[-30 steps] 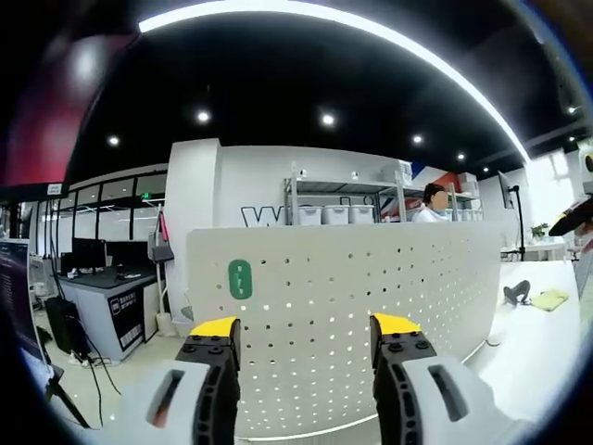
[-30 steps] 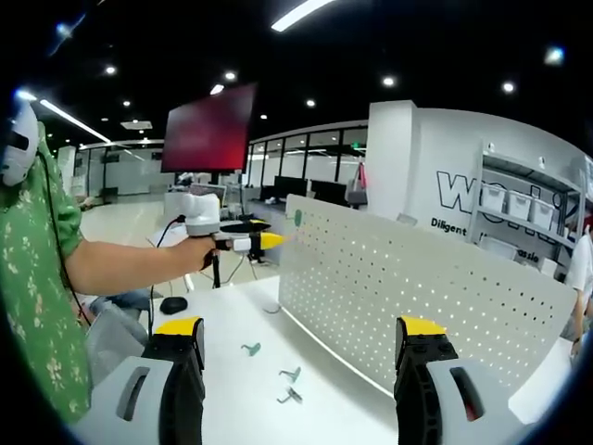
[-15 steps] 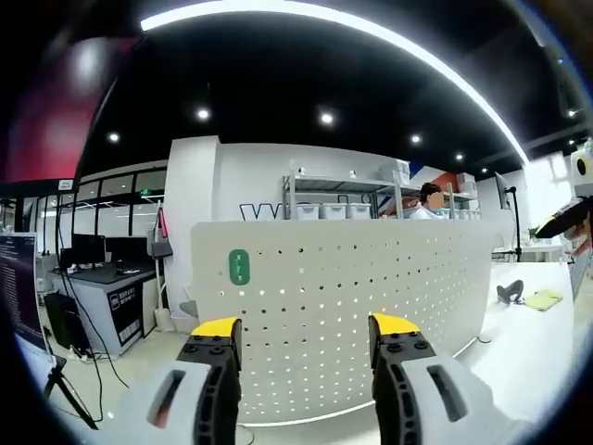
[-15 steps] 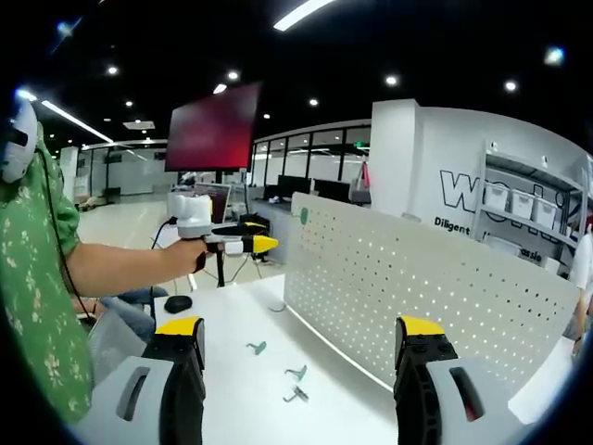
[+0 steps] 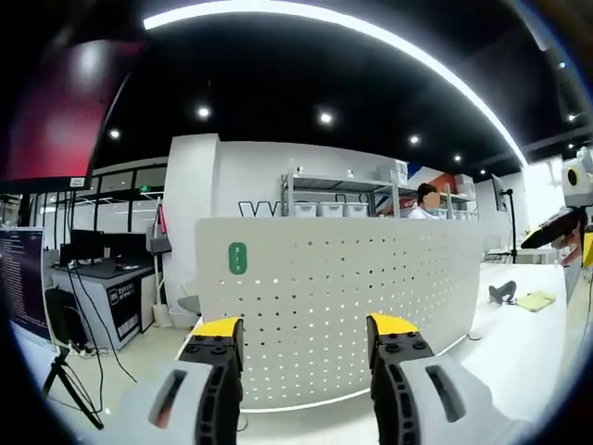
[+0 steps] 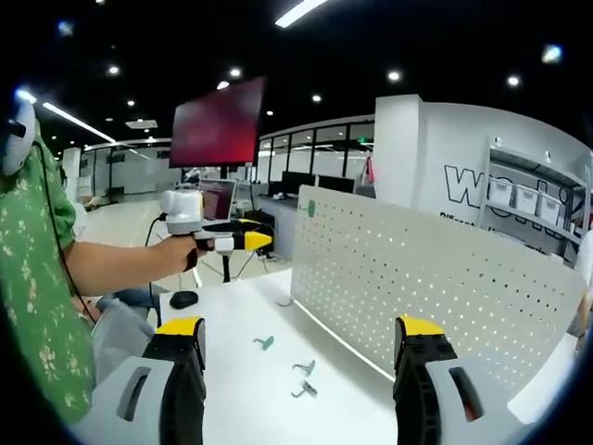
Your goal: Insert the hook assembly into the mounting plate slot until the hook locks in place.
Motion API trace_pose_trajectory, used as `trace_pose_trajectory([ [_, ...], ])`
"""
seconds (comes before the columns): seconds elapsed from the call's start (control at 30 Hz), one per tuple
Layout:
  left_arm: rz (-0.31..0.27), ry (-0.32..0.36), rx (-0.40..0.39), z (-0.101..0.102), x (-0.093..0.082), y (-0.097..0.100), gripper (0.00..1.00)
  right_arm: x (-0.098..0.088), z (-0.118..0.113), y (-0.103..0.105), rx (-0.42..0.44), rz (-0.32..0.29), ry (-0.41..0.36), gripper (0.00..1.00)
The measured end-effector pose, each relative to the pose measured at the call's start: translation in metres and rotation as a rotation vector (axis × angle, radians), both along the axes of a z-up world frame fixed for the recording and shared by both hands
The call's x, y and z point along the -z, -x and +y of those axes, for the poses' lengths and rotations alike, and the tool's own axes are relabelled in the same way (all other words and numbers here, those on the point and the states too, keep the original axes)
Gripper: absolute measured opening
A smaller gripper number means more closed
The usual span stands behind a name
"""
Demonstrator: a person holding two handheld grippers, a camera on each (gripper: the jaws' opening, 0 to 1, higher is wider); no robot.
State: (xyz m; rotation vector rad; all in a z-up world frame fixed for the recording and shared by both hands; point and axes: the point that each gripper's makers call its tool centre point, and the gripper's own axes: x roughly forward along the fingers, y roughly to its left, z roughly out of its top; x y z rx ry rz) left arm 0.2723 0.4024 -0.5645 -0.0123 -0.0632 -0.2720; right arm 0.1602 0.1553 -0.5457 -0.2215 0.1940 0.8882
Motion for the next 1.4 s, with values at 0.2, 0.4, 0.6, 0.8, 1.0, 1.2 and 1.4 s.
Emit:
trace_pose_trajectory([
  [0.2,0.002,0.005,0.009,-0.004,0.003,0.013,0.55,0.003,0.003,0.003,-0.003,0.008,0.001,0.85],
  [0.4,0.009,0.010,0.016,-0.006,0.005,0.026,0.54,0.006,0.003,0.004,-0.007,0.013,0.002,0.85],
  [0.6,0.010,0.012,0.021,-0.009,0.006,0.036,0.54,0.010,0.004,0.005,-0.015,0.021,0.003,0.85],
  [0.8,0.018,0.010,0.026,-0.013,0.009,0.046,0.54,0.012,0.004,0.006,-0.018,0.027,0.005,0.85],
  [1.0,0.022,0.014,0.025,-0.014,0.012,0.056,0.54,0.017,0.002,0.006,-0.017,0.036,0.009,0.85],
  [1.2,0.032,0.010,0.033,-0.016,0.018,0.065,0.54,0.024,0.002,0.006,-0.017,0.050,0.009,0.84],
  [1.4,0.055,0.008,0.045,-0.021,0.028,0.077,0.54,0.033,0.004,0.006,-0.018,0.069,0.010,0.84],
])
